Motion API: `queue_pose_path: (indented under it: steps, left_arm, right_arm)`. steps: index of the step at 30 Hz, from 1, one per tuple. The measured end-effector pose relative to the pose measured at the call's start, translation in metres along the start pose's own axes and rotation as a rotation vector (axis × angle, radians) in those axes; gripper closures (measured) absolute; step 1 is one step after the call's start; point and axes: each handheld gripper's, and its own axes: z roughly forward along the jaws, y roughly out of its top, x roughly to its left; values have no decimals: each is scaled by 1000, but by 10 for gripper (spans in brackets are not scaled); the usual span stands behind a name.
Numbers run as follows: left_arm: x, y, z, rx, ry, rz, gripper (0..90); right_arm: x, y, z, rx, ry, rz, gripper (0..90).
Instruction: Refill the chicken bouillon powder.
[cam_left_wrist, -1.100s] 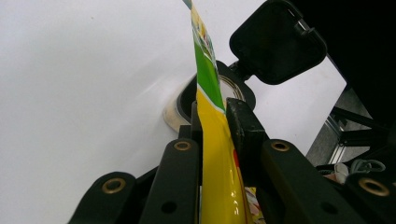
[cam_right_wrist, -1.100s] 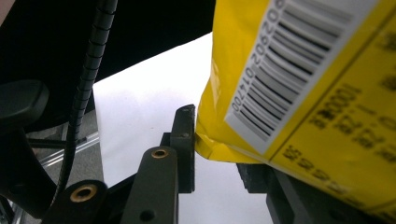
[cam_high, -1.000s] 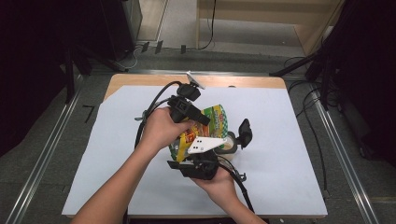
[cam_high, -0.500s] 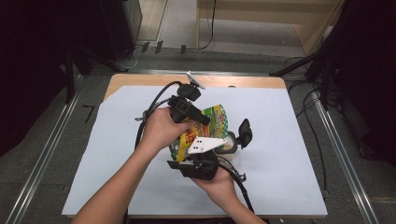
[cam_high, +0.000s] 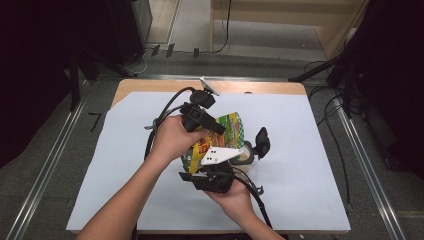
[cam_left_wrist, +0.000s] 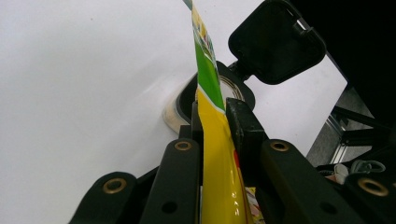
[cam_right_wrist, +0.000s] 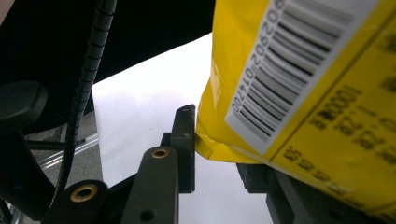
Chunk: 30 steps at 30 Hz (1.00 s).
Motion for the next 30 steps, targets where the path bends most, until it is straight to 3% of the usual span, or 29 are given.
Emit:
queue_pose_path:
  steps: [30]
  left_arm:
    - [0,-1,0,1,-3,2,824]
  right_arm:
    - [0,0,0,1,-2,-2,724]
